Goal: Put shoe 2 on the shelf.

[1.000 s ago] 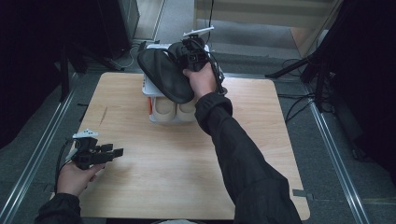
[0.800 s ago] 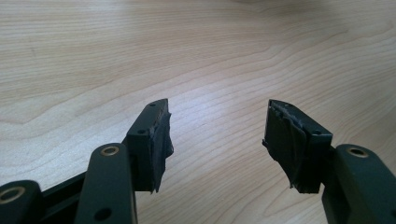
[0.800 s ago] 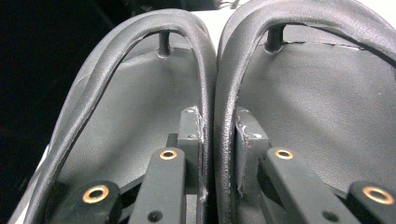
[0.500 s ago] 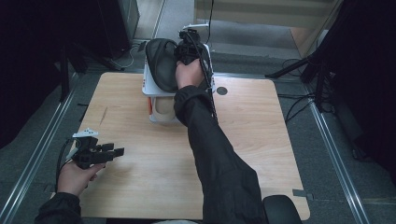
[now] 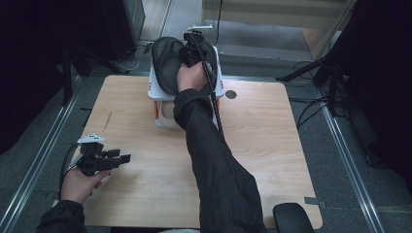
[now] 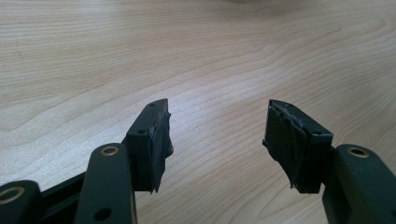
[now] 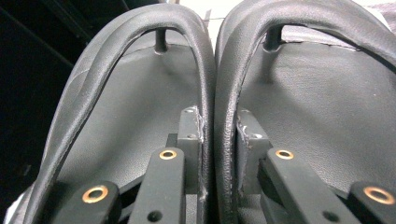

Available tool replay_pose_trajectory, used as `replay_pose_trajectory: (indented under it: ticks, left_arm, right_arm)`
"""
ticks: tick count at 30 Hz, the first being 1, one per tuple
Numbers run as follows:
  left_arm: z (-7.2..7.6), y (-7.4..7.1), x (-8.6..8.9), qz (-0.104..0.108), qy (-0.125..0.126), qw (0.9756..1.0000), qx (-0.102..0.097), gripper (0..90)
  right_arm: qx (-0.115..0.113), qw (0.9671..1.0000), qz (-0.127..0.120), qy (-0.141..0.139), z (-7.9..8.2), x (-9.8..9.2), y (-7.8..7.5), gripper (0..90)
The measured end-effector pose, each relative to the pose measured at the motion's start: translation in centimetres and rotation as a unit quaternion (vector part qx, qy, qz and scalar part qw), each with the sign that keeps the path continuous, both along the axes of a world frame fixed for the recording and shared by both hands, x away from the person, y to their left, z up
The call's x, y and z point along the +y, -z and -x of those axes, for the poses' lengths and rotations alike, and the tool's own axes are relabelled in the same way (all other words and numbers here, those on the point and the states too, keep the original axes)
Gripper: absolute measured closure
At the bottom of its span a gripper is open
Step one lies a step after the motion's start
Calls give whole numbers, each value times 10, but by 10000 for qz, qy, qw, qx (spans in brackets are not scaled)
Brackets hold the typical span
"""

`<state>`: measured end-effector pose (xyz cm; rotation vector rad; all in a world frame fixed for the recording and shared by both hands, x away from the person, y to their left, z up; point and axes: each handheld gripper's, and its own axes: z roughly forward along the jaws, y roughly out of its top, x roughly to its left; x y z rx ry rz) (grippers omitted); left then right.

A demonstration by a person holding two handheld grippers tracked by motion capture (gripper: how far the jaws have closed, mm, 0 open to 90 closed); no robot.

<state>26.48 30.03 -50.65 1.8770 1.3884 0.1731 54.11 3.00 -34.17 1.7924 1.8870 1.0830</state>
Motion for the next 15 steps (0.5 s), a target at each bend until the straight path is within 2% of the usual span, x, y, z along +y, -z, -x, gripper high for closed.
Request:
replay_pose_trajectory:
  ticks: [3, 15]
  left_arm:
    - [0, 0, 0, -5, 15, 10000, -9, 407]
    - [0, 0, -2, -4, 42, 10000, -38, 407]
  right_arm:
    - [-20, 9999, 125, 21, 0, -1, 0, 762]
    - [-16, 10000, 45, 77, 1, -3, 1, 740]
